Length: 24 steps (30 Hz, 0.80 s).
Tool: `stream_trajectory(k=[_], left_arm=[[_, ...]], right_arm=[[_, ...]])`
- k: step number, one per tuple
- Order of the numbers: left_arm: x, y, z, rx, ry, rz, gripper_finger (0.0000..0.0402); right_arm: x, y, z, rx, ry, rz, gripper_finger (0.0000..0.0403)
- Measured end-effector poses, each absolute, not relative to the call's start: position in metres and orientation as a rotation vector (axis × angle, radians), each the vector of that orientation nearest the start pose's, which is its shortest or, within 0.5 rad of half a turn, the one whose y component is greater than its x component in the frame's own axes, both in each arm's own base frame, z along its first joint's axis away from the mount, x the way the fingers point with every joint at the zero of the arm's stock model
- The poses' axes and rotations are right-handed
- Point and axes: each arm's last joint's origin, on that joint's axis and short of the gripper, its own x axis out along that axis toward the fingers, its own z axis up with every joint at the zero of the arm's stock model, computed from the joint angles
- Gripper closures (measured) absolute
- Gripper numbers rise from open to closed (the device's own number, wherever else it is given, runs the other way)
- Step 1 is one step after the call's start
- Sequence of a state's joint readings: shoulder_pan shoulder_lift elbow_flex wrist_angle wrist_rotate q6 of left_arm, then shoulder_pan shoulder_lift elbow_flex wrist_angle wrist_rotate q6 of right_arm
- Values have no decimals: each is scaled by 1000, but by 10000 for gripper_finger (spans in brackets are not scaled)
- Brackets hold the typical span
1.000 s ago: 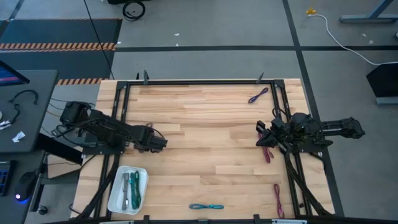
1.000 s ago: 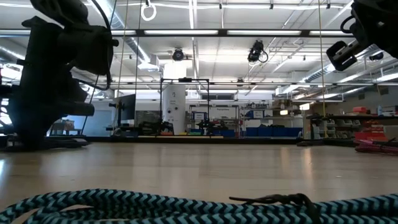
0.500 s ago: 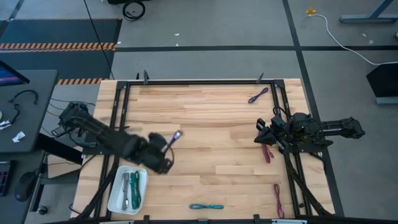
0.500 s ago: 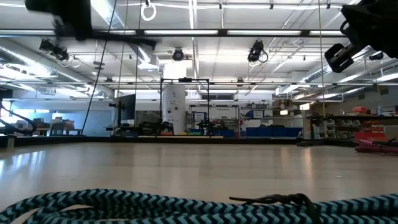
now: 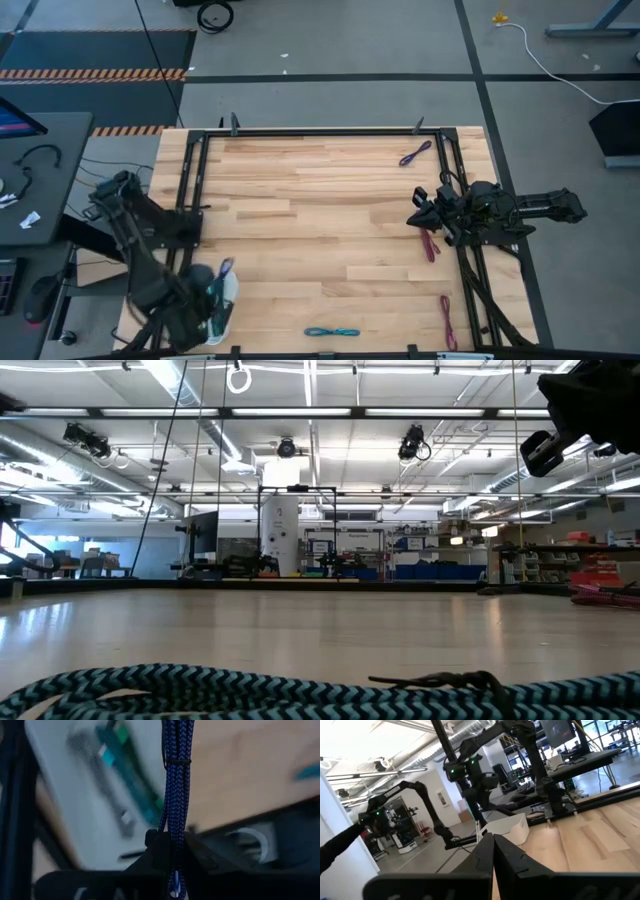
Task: Pick and place USB-C Cables
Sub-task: Put the bottom purple charger cable into the white bin
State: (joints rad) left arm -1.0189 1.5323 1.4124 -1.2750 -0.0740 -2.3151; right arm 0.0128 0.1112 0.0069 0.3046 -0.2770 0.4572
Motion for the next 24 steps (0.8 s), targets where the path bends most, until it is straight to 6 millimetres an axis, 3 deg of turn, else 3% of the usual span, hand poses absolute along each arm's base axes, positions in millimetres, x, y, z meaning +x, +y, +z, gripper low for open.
stream_trajectory(k=[3,13,24], left_arm=[[144,-251,290,-1120,1339,858,373],[161,-278,250,-1087,1414,946,373],[180,-285,218,-1054,1390,1039,366]], right_arm=[[101,9,186,428,-129,329,392],[101,8,188,431,-152,302,392],[101,8,188,446,-150,303,392]])
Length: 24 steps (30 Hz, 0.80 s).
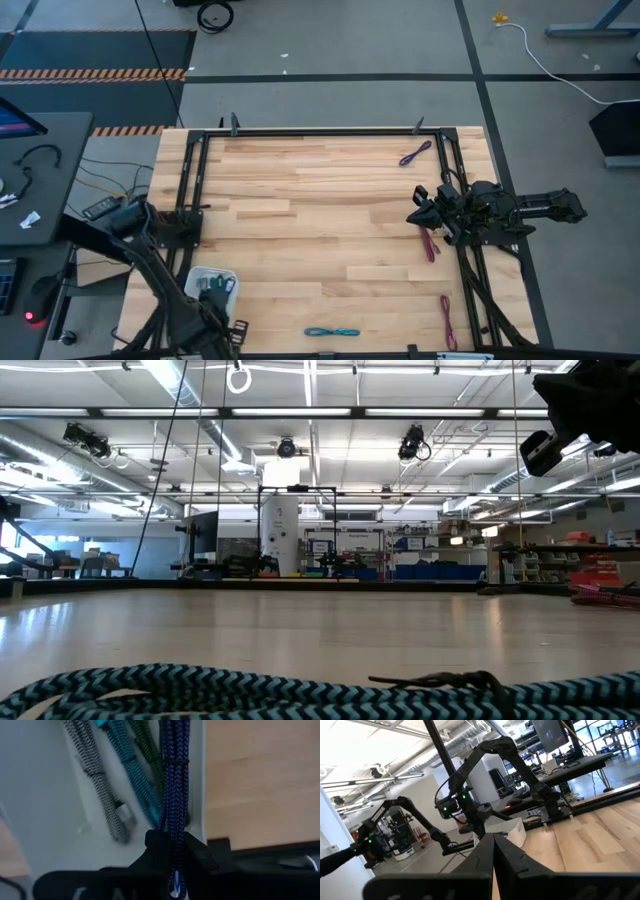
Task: Pick and place USB-C Cables
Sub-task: Put the bottom purple charger cable into the white bin
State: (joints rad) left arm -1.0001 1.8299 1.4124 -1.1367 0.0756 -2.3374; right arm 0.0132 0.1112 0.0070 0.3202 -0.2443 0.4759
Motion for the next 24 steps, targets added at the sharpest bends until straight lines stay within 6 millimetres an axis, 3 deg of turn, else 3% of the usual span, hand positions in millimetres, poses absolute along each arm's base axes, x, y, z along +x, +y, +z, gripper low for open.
stream_trajectory(k=[7,13,24], left_arm=[[199,-284,198,-1018,1396,1062,364],[205,-279,195,-1016,1392,1078,354],[201,-281,202,-1071,1543,1106,223]], right_arm=[[101,9,187,445,-147,310,392],[101,9,187,445,-147,313,392],[101,9,187,445,-146,313,392]])
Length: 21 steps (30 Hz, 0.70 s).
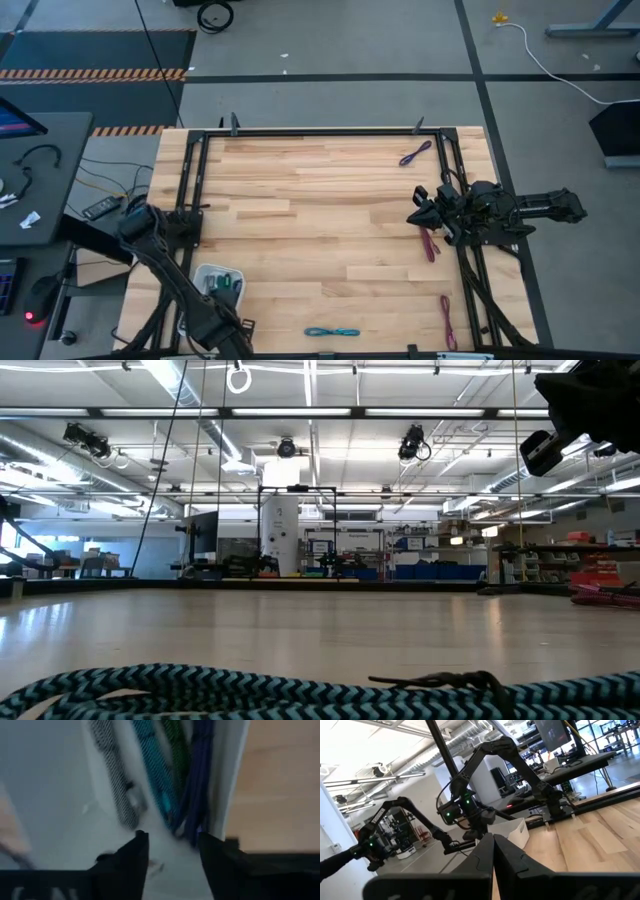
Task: Pick and place USB-C Cables
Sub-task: Put the bottom purple charger cable into the white bin, then put the top pink charger cable into the white bin
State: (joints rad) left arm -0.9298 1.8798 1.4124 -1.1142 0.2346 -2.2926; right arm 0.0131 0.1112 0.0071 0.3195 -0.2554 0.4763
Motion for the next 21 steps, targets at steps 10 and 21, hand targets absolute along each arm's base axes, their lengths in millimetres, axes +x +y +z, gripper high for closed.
stream_trajectory(k=[10,21], left_arm=[[208,-255,239,-973,1103,862,179],[286,-194,227,-293,546,695,237]], right_arm=[[101,9,187,441,-147,312,392],[102,9,186,382,-144,305,392]])
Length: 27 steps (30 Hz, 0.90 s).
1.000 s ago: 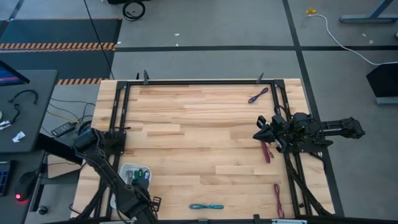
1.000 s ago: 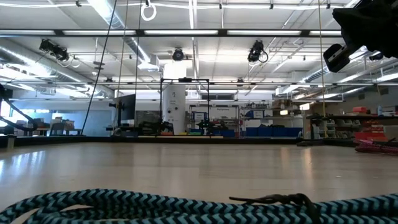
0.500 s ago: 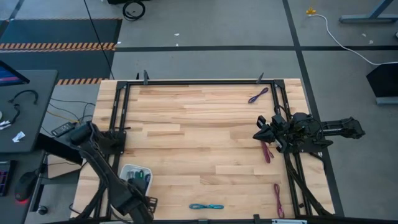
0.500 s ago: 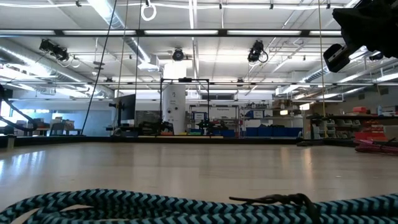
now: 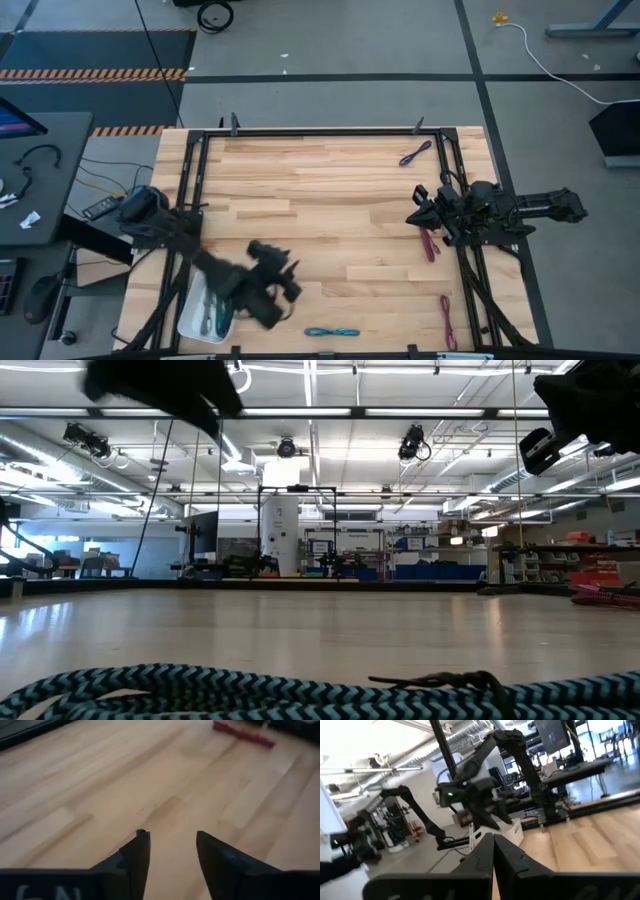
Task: Pick and place USB-C Cables
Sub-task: Put the top pink charger cable into the white bin
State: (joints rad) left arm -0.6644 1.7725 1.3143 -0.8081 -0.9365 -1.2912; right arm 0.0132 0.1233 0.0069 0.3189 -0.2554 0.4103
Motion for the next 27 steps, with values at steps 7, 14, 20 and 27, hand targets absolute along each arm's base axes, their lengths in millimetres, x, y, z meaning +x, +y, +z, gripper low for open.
stream_trajectory(k=[7,14,20,27], left_arm=[[341,-130,181,-248,357,317,292],[338,-56,184,-229,-60,260,335],[339,-27,174,-280,-3,350,353],[337,-30,160,-274,131,368,358]], right_arm=[[109,16,179,494,6,331,394],[117,27,194,468,286,154,398],[121,35,202,499,672,-17,397],[121,44,179,578,1113,-168,361]])
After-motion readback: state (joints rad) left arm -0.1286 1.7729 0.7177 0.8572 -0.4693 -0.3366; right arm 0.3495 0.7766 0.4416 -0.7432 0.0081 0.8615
